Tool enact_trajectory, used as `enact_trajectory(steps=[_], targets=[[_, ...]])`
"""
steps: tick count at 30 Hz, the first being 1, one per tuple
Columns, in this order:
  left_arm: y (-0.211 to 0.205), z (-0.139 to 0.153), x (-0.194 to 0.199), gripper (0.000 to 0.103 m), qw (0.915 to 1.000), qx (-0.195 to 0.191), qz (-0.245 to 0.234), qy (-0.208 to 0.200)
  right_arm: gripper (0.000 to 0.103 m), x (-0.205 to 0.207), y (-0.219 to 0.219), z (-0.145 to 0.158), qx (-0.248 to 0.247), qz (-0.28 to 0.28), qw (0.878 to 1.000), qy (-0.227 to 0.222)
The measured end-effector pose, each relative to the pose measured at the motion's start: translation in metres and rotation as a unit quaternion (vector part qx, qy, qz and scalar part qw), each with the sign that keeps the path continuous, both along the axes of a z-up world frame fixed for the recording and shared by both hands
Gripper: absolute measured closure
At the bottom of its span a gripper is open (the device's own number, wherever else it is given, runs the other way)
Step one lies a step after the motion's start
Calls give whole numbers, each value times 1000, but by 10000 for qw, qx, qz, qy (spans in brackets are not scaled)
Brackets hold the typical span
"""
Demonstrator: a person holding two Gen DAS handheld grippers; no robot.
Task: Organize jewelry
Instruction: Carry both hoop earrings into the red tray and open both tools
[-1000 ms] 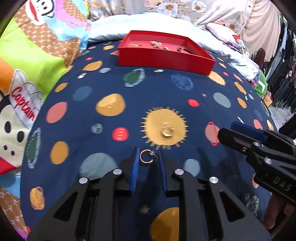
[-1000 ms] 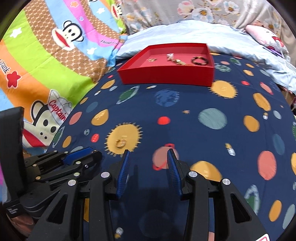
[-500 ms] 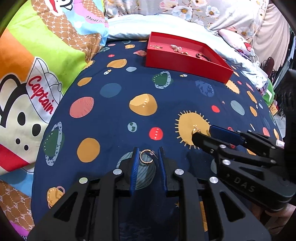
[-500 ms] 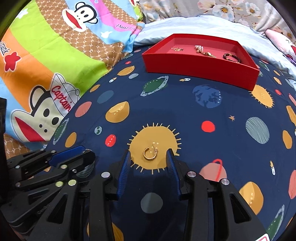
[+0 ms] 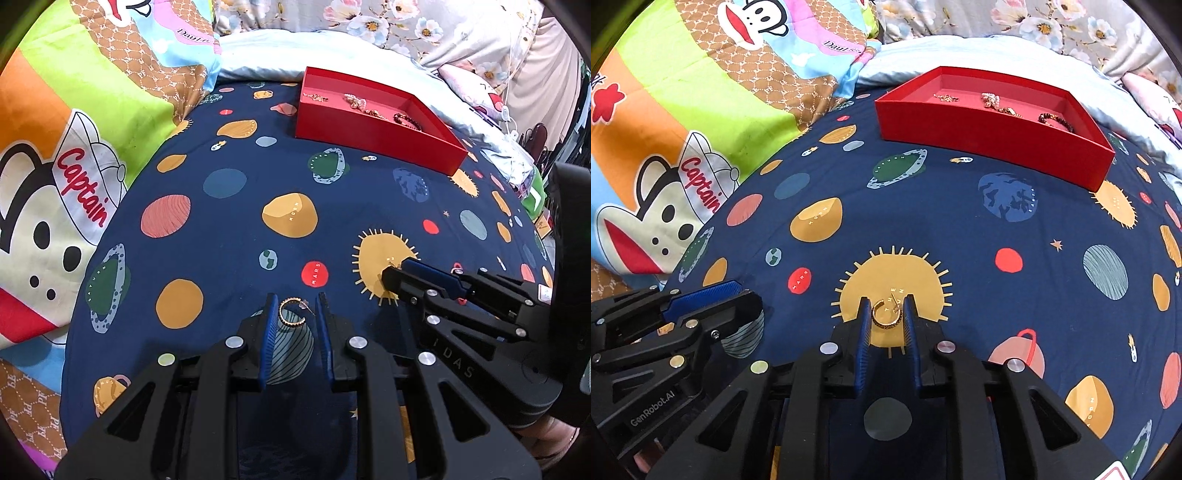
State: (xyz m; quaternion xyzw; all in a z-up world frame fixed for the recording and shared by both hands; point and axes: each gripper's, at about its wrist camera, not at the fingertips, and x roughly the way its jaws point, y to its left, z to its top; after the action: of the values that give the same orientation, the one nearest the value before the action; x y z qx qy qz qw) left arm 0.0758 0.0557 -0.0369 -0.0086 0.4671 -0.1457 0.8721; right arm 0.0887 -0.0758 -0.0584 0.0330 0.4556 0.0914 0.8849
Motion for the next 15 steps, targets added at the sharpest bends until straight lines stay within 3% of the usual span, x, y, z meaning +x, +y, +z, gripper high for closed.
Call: enact_trajectory(steps=[6,15], targets=[[-5,9,5,83,9999,-82,-17,-85,87,-4,-8,10,103,-90,9998,-111],[-26,47,39,83,9981,-223,-114,-557,87,9,-56,60,232,-403,9967,-671]])
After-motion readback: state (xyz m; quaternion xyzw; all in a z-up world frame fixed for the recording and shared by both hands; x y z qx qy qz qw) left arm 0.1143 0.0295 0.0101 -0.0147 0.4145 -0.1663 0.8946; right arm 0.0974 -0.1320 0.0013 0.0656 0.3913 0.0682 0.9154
